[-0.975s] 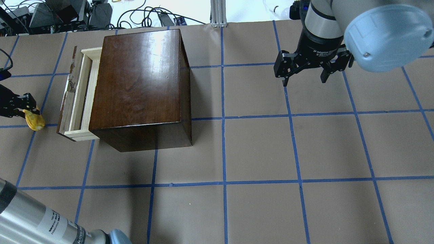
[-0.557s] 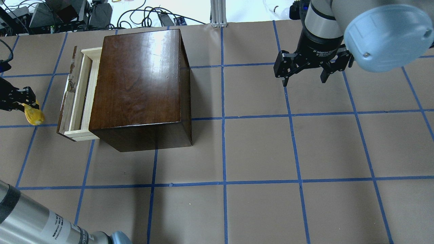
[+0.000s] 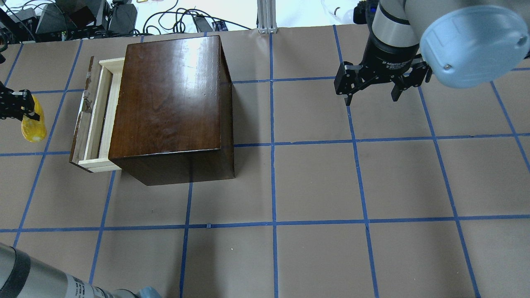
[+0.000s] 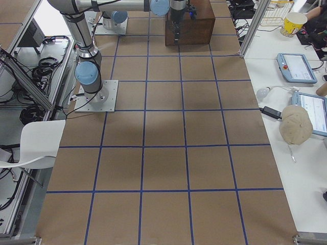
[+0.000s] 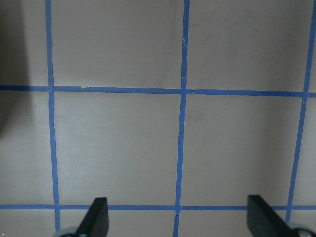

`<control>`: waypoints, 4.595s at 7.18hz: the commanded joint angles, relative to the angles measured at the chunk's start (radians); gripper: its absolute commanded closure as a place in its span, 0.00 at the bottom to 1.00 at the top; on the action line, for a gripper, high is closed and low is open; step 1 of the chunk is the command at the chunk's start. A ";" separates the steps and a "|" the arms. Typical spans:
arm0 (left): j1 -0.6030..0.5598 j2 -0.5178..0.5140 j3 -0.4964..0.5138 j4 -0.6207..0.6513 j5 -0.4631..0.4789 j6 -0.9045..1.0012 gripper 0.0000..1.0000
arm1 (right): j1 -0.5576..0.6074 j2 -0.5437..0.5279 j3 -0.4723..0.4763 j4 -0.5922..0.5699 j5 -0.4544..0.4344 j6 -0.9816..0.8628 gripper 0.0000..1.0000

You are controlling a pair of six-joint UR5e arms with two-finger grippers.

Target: Open drawer and put corn inside

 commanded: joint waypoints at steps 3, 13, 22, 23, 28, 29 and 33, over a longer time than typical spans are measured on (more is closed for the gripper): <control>-0.145 0.105 0.099 -0.220 0.032 0.189 1.00 | 0.000 0.000 0.000 0.000 0.000 0.000 0.00; -0.305 0.090 0.015 -0.185 0.023 0.205 1.00 | 0.000 0.000 0.000 0.000 0.000 0.000 0.00; -0.305 0.095 0.003 -0.182 0.031 0.142 0.23 | 0.000 0.000 0.000 0.000 0.000 0.000 0.00; -0.304 0.104 0.003 -0.182 0.031 0.142 0.19 | 0.000 0.000 0.000 0.000 0.000 0.000 0.00; -0.302 0.148 0.076 -0.251 0.034 0.143 0.06 | 0.000 0.000 0.000 0.000 0.000 0.000 0.00; -0.302 0.156 0.104 -0.289 0.035 0.143 0.04 | 0.000 0.000 0.000 0.000 0.000 0.000 0.00; -0.389 0.217 0.164 -0.381 0.032 -0.046 0.00 | 0.000 0.000 0.000 0.000 0.000 0.000 0.00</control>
